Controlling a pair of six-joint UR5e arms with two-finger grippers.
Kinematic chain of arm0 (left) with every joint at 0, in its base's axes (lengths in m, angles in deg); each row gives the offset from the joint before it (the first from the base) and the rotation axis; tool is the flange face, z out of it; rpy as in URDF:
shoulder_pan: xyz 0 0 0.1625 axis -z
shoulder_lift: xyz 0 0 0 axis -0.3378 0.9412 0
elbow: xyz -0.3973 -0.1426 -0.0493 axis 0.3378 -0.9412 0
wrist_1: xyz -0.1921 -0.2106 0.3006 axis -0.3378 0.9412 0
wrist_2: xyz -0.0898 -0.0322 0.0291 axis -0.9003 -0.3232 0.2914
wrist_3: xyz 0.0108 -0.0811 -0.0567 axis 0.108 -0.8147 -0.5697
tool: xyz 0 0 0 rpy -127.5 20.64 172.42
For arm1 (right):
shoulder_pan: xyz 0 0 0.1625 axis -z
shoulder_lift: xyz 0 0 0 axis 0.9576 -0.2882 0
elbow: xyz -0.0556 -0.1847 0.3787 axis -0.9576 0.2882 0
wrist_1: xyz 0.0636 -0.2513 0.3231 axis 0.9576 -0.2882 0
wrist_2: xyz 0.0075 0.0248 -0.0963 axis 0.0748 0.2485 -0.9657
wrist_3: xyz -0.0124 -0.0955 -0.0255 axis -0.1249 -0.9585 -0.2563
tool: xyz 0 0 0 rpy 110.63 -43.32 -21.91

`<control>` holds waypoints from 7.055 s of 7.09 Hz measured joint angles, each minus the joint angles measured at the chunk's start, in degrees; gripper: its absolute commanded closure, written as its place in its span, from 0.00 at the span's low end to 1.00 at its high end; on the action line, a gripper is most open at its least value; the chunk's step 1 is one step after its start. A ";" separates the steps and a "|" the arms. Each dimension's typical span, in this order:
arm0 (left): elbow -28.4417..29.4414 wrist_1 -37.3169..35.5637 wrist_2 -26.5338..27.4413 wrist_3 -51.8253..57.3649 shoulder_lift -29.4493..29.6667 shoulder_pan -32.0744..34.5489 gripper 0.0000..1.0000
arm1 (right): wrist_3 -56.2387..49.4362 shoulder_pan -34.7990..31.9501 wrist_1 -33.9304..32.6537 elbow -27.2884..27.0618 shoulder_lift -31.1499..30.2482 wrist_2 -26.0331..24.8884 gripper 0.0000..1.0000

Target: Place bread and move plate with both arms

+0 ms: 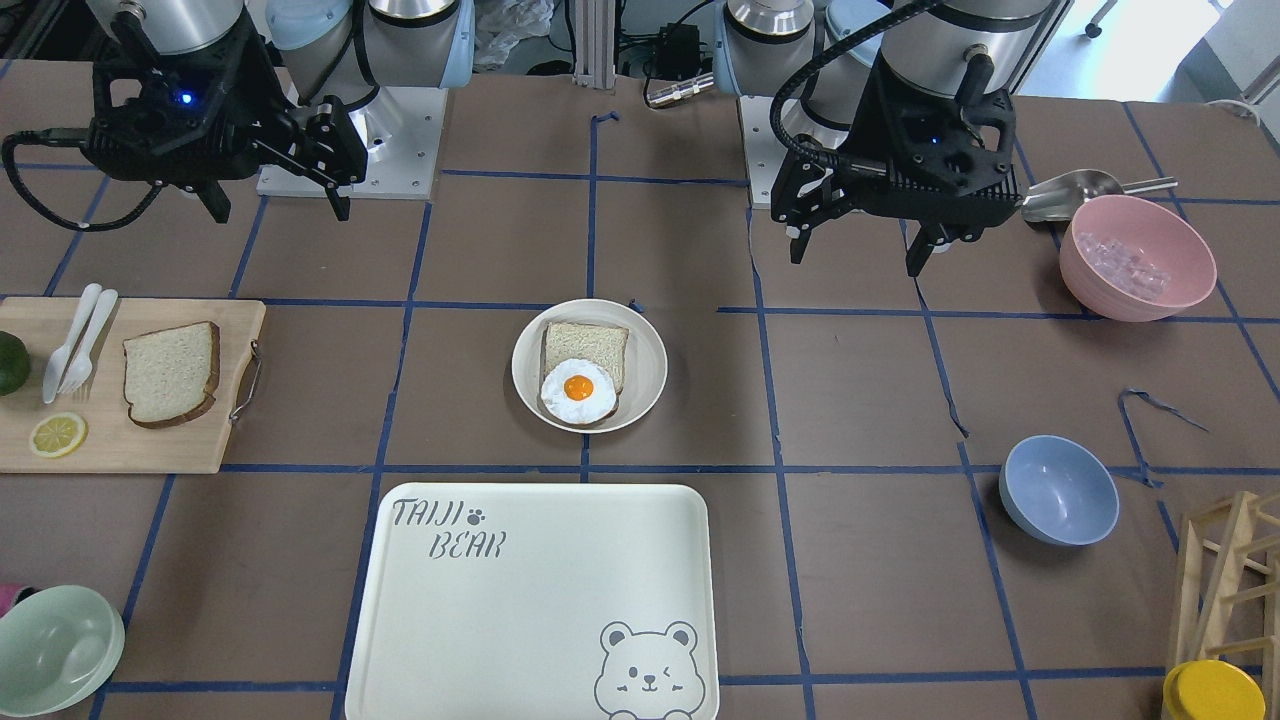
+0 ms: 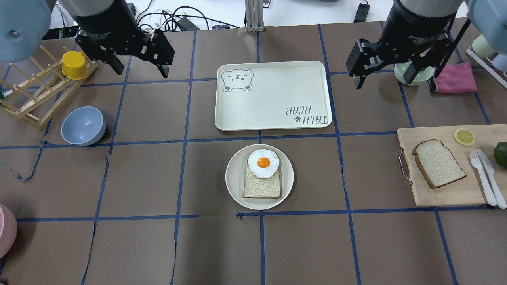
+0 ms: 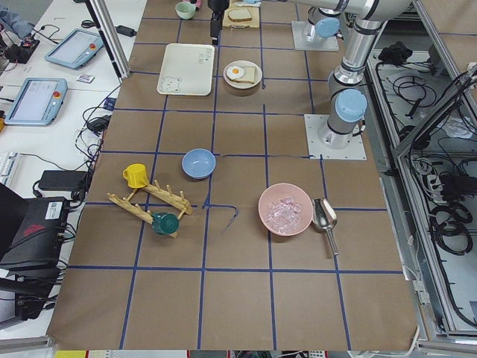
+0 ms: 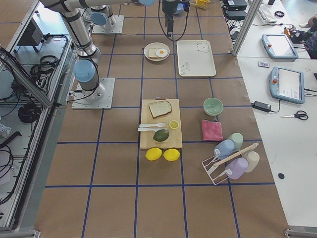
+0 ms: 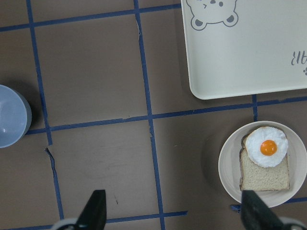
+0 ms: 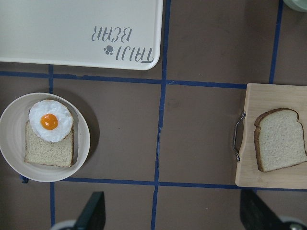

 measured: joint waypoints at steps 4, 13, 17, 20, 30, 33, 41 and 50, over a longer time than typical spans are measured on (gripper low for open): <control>-0.50 0.35 -0.10 -1.02 -0.34 0.03 0.00 | 0.19 -0.16 0.93 -0.02 0.00 -0.03 0.00; -1.46 0.14 -0.26 -1.40 -0.61 -1.14 0.00 | 0.13 0.01 1.01 -0.18 0.43 -1.67 0.00; -1.89 0.07 -0.28 -1.41 -0.62 -1.13 0.00 | -0.90 10.59 2.59 -1.80 0.64 -4.68 0.00; -1.94 0.05 -0.37 -1.47 -0.62 -1.14 0.00 | -6.84 21.11 -2.43 -8.38 3.32 -4.76 0.00; -1.94 -0.03 -0.44 -1.48 -0.62 -1.14 0.00 | -4.86 24.70 -29.81 -23.72 17.29 -4.68 0.23; -1.94 -0.03 -0.44 -1.48 -0.62 -1.14 0.00 | -4.44 24.70 -30.37 -23.65 19.52 -4.56 0.23; -2.16 -0.03 -0.44 -1.48 -0.62 -1.14 0.00 | -4.46 24.72 -32.81 -23.73 21.86 -5.34 0.78; -2.17 -0.03 -0.48 -1.48 -0.62 -1.14 0.00 | 5.84 23.90 -27.32 -21.35 19.17 -4.61 1.00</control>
